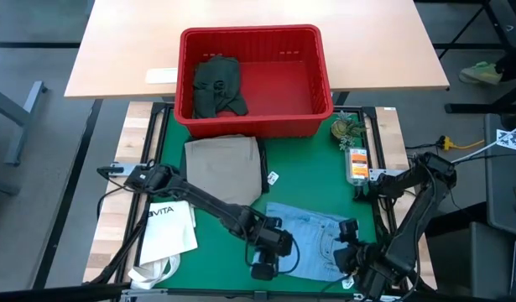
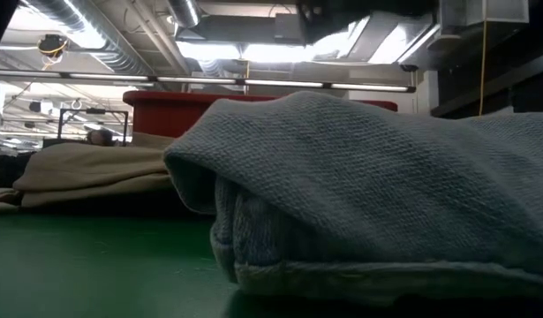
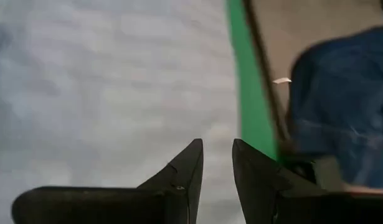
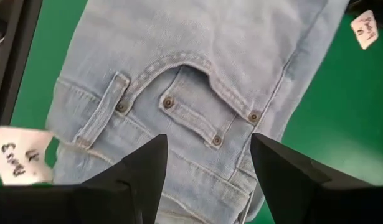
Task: Fold Laundry from Bin
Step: Stack the folded light blue pants on top of the folded brown shorts
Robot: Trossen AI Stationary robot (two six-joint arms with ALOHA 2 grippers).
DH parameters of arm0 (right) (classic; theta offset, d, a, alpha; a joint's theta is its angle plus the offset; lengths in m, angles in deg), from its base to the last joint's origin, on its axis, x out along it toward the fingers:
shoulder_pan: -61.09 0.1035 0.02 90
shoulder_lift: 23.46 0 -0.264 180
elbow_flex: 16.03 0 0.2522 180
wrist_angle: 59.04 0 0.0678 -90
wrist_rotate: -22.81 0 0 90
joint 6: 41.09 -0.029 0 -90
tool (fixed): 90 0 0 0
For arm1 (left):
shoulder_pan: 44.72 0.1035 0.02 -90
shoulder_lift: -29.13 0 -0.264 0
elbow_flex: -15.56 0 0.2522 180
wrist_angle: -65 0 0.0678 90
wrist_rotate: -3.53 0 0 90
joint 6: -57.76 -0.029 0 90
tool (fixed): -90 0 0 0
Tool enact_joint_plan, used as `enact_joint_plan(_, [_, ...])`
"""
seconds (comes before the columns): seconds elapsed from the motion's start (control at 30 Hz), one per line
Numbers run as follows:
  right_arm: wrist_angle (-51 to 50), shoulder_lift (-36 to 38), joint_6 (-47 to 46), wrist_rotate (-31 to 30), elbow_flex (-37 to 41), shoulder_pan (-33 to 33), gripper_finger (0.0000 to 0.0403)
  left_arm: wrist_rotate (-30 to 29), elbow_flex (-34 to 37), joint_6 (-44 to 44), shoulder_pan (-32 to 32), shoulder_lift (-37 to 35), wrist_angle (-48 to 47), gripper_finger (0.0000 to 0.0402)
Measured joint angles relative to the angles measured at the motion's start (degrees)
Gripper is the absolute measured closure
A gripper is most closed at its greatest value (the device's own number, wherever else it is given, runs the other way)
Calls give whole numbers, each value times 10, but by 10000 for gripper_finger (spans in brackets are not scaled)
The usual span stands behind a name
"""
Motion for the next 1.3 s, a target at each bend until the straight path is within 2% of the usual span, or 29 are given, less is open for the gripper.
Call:
enact_joint_plan(0.17, [-16,0,31,45,0,3,171,-16,-11,0,-15,-20,-74,319])
enact_joint_plan(0.3, [-53,11,45,65,0,30,171,-56,-11,-2,-27,-54,-116,319])
enact_joint_plan(0.4, [-61,32,18,57,4,64,171,-100,-12,0,-35,-85,-158,319])
enact_joint_plan(0.47, [-59,49,-17,22,13,91,171,-131,-12,4,-41,-103,-190,319])
enact_joint_plan(0.57, [-48,73,-120,-18,37,128,171,-170,-12,20,-50,-118,-222,319])
enact_joint_plan(0.77, [-27,84,-308,-31,86,174,171,-239,-3,67,-80,-122,-296,319])
enact_joint_plan(0.87, [11,84,-355,-31,106,180,171,-246,37,96,-87,-124,-300,319])
enact_joint_plan(1.1, [42,84,-356,-32,120,180,171,-219,187,153,-77,-167,-324,319])
enact_joint_plan(1.2, [44,84,-357,-32,120,179,171,-197,276,181,-66,-221,-311,319])
enact_joint_plan(1.3, [52,84,-359,-32,120,179,171,-200,370,203,-63,-309,-235,319])
